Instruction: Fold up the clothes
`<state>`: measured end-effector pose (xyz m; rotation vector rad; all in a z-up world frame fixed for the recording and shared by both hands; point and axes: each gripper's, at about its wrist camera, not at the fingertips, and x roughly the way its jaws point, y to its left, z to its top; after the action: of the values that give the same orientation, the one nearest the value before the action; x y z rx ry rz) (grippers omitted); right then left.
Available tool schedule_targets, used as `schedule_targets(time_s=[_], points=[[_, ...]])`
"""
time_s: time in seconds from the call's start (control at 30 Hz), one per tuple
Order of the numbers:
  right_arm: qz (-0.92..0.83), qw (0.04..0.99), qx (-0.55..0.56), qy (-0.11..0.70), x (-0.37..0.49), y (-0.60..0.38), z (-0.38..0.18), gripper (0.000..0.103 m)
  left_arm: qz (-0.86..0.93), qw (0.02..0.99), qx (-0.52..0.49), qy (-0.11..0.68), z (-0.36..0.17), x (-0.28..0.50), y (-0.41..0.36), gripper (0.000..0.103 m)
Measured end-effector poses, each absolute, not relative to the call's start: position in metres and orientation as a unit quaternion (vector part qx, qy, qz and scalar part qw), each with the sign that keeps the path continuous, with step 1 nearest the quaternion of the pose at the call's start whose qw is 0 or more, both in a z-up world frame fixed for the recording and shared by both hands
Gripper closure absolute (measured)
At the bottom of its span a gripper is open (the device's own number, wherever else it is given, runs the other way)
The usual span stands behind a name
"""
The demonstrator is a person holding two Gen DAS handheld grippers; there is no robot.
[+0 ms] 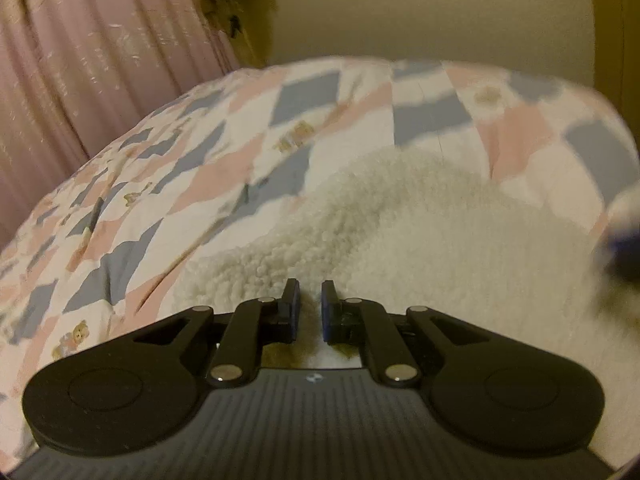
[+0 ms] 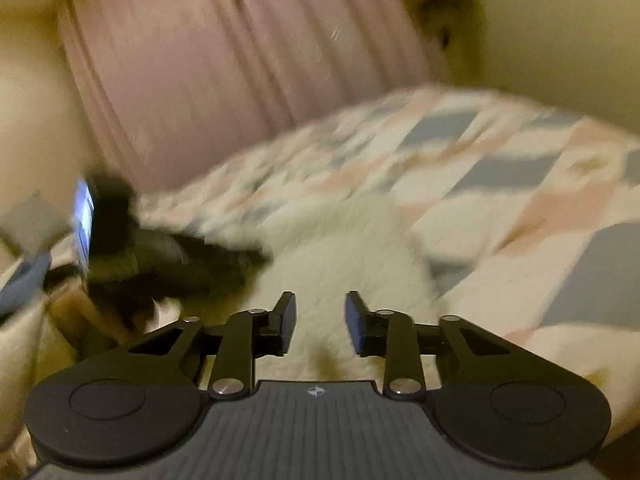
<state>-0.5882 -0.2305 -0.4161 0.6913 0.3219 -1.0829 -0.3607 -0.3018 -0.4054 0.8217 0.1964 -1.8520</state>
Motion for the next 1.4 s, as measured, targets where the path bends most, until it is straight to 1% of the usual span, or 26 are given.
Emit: schedule_targets(time_s=[0.03, 0.1, 0.17, 0.23, 0.3, 0.4, 0.5, 0.57, 0.63, 0.67, 0.7, 0.73, 0.83, 0.93, 1.0, 1.07, 1.1, 1.17, 1.27, 1.3, 1.4], points=[[-0.503, 0.782, 0.326, 0.168, -0.585, -0.234, -0.425, 0.077, -0.780, 0.529, 0.321, 0.095, -0.397, -0.352, -0.301, 0.095], [-0.508, 0.778, 0.321, 0.183, -0.585, -0.234, -0.430, 0.077, -0.787, 0.541, 0.271, 0.118, -0.381, -0.330, -0.300, 0.096], [-0.505, 0.777, 0.325, 0.190, -0.584, -0.239, -0.429, 0.077, -0.786, 0.551, 0.243, 0.138, -0.371, -0.313, -0.307, 0.098], [-0.502, 0.776, 0.327, 0.196, -0.579, -0.245, -0.428, 0.077, -0.778, 0.557, 0.254, 0.142, -0.375, -0.309, -0.318, 0.101], [-0.499, 0.776, 0.329, 0.199, -0.578, -0.247, -0.433, 0.077, -0.765, 0.556, 0.288, 0.151, -0.391, -0.311, -0.331, 0.102], [-0.498, 0.776, 0.325, 0.208, -0.578, -0.246, -0.435, 0.080, -0.742, 0.564, 0.333, 0.144, -0.428, -0.321, -0.345, 0.102], [-0.497, 0.777, 0.320, 0.217, -0.578, -0.252, -0.437, 0.080, -0.738, 0.575, 0.314, 0.165, -0.438, -0.319, -0.346, 0.103], [-0.492, 0.778, 0.326, 0.215, -0.580, -0.256, -0.439, 0.080, -0.731, 0.579, 0.324, 0.158, -0.434, -0.321, -0.344, 0.103], [-0.486, 0.779, 0.336, 0.211, -0.584, -0.259, -0.438, 0.080, -0.727, 0.591, 0.314, 0.152, -0.417, -0.321, -0.333, 0.102], [-0.483, 0.779, 0.341, 0.206, -0.586, -0.260, -0.437, 0.078, -0.726, 0.598, 0.302, 0.153, -0.407, -0.320, -0.325, 0.102], [-0.480, 0.780, 0.347, 0.201, -0.589, -0.259, -0.436, 0.075, -0.726, 0.604, 0.290, 0.154, -0.396, -0.318, -0.316, 0.101], [-0.478, 0.781, 0.353, 0.195, -0.591, -0.259, -0.434, 0.074, -0.726, 0.608, 0.280, 0.157, -0.387, -0.317, -0.305, 0.101], [-0.473, 0.788, 0.353, 0.178, -0.596, -0.256, -0.428, 0.073, -0.750, 0.598, 0.250, 0.129, -0.362, -0.322, -0.247, 0.100], [-0.480, 0.794, 0.340, 0.152, -0.603, -0.245, -0.416, 0.072, -0.773, 0.570, 0.254, 0.118, -0.362, -0.333, -0.198, 0.098], [-0.489, 0.799, 0.319, 0.145, -0.606, -0.237, -0.408, 0.072, -0.782, 0.547, 0.276, 0.116, -0.376, -0.344, -0.177, 0.097], [-0.496, 0.792, 0.313, 0.172, -0.604, -0.235, -0.414, 0.072, -0.765, 0.553, 0.307, 0.119, -0.397, -0.352, -0.176, 0.097], [-0.495, 0.786, 0.318, 0.189, -0.602, -0.238, -0.422, 0.072, -0.762, 0.553, 0.309, 0.133, -0.407, -0.353, -0.179, 0.099], [-0.491, 0.785, 0.322, 0.195, -0.604, -0.240, -0.432, 0.072, -0.760, 0.552, 0.304, 0.156, -0.416, -0.351, -0.186, 0.099], [-0.481, 0.783, 0.338, 0.205, -0.608, -0.248, -0.425, 0.072, -0.766, 0.547, 0.305, 0.145, -0.406, -0.352, -0.182, 0.099], [-0.477, 0.781, 0.345, 0.207, -0.609, -0.251, -0.420, 0.072, -0.771, 0.544, 0.299, 0.142, -0.399, -0.350, -0.180, 0.098], [-0.473, 0.794, 0.333, 0.186, -0.614, -0.263, -0.398, 0.071, -0.782, 0.548, 0.256, 0.150, -0.376, -0.332, -0.184, 0.097]])
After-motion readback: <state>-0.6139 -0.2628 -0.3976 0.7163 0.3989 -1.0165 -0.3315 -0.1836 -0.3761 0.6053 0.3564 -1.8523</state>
